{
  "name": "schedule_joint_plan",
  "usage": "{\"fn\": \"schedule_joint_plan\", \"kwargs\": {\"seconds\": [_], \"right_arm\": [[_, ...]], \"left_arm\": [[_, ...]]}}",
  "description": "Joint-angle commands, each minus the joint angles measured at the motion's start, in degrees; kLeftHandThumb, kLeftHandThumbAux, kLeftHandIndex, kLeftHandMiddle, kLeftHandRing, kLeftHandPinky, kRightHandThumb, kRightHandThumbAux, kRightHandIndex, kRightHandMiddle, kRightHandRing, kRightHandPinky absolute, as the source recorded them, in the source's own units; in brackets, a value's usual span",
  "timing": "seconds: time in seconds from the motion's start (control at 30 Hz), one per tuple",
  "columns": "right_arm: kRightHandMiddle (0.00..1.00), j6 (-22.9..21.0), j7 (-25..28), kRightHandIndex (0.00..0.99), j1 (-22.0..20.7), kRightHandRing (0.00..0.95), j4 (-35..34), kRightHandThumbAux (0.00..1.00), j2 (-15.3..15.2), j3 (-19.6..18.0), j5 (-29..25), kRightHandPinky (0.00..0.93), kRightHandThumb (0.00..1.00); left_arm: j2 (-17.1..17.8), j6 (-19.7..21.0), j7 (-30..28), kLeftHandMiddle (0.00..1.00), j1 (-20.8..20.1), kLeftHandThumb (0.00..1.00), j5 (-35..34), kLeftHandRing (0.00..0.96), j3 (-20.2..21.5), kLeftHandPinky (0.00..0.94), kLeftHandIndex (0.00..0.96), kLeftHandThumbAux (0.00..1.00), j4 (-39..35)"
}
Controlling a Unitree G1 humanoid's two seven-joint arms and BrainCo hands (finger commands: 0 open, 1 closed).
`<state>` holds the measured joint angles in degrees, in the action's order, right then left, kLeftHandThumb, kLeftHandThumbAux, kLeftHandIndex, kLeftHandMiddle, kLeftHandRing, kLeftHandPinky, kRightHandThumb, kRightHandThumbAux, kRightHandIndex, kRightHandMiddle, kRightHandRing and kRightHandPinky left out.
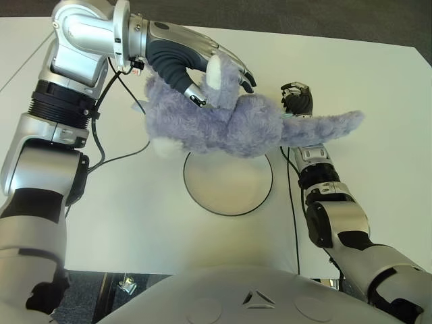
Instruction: Put the doll into the plate.
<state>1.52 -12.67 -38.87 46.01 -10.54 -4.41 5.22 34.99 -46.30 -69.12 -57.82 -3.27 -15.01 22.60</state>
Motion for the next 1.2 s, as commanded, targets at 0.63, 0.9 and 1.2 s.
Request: {"fn": "schedule_joint_plan", "kwargs": {"seconds": [0.63, 0.9, 1.2], "right_arm": [[0.778, 2.1, 1.9, 0.441, -1.7, 0.785, 8.5, 0.718, -1.1, 3.0, 2.4, 0.784, 0.708], [0.782, 2.5, 3.1, 0.441, -1.5, 0.788, 8.3, 0.72, -1.0, 3.3, 1.8, 0.759, 0.708], [0.79, 2.5, 3.4, 0.441, -1.7, 0.796, 8.9, 0.721, -0.8, 3.3, 1.7, 0.78, 0.707]], "left_arm": [[-5.1, -1.3, 0.1, 0.0, -1.3, 0.508, -6.0, 0.0, -0.2, 0.0, 0.0, 0.144, 6.1], [-4.6, -2.3, 0.1, 0.0, -2.1, 0.532, -6.8, 0.0, 1.2, 0.0, 0.0, 0.166, 6.8], [-1.6, 1.4, -0.1, 0.0, -2.5, 0.571, -2.8, 0.0, 0.6, 0.0, 0.0, 0.195, 3.8]]}}
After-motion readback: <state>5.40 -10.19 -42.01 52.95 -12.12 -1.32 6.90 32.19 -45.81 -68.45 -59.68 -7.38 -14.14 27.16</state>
